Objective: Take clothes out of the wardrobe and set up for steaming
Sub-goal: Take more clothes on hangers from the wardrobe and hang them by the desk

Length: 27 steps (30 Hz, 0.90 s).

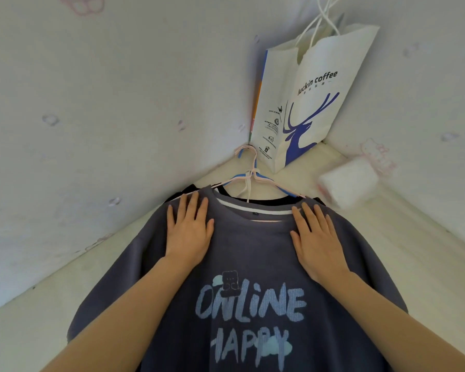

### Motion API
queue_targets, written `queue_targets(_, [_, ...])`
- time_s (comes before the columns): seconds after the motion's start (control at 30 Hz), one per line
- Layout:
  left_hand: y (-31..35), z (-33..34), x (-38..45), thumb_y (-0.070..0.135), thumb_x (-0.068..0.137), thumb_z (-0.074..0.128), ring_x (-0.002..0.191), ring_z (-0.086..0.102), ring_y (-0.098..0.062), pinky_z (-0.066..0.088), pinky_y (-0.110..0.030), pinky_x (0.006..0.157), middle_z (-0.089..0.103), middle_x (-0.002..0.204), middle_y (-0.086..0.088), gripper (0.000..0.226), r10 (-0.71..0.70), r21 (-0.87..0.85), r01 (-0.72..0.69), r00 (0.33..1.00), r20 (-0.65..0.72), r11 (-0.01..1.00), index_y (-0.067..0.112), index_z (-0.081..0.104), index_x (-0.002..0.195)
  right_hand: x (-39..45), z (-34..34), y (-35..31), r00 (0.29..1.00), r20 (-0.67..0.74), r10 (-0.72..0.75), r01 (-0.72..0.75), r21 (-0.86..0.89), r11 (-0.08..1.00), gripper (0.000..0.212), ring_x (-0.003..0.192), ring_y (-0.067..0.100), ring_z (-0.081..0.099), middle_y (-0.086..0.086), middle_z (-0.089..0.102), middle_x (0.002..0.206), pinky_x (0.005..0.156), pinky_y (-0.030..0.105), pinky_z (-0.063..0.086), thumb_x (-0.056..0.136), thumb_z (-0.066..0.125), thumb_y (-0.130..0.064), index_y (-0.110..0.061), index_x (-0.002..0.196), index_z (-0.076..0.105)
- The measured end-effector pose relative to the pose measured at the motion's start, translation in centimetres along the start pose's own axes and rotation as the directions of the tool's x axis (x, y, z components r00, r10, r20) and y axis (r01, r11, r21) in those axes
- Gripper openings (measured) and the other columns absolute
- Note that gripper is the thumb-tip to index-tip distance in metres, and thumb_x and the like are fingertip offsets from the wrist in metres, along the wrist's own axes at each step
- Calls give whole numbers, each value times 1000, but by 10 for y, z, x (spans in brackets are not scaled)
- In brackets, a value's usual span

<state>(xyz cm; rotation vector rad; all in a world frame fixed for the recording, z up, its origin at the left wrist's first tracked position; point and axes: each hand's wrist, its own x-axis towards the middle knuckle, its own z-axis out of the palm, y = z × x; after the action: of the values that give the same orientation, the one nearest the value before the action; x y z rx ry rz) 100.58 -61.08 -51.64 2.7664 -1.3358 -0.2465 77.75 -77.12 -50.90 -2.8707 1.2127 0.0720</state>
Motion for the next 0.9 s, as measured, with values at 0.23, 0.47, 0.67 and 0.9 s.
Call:
queue_targets(0.23, [25, 11, -84, 27, 98, 38, 142, 31, -21, 13, -48, 118, 42, 149, -3, 46, 84, -146, -93, 994, -67, 985, 15, 42, 143, -73, -4, -5, 996, 84, -3, 1, 34, 999, 60, 145, 29, 18, 9, 26, 156, 118, 46, 17, 98, 14, -41, -12, 148, 28])
queue_targets(0.47, [50, 29, -179, 24, 92, 47, 134, 44, -28, 33, -50, 111, 54, 138, -4, 44, 105, -177, -119, 990, -91, 977, 14, 53, 134, -166, -6, -15, 995, 84, -55, 49, 66, 997, 55, 143, 28, 26, 8, 38, 150, 116, 43, 15, 98, 34, -38, -9, 145, 35])
queue_targets(0.67, [67, 41, -272, 17, 85, 65, 136, 42, -27, 34, -50, 110, 52, 141, -6, 52, 95, -167, -104, 994, -63, 980, 12, 53, 135, -264, 0, -18, 998, 44, -48, 46, 38, 998, 60, 131, 29, 46, 10, 54, 138, 106, 46, 38, 82, 68, -32, -6, 134, 52])
queue_targets(0.9, [82, 43, -376, 16, 86, 63, 134, 44, -27, 33, -49, 111, 57, 135, -4, 45, 86, -147, -91, 995, -44, 985, 13, 57, 131, -375, -3, -17, 999, -18, -35, 36, 31, 999, 61, 123, 32, 54, 9, 62, 128, 95, 44, 49, 75, 76, -33, -7, 127, 60])
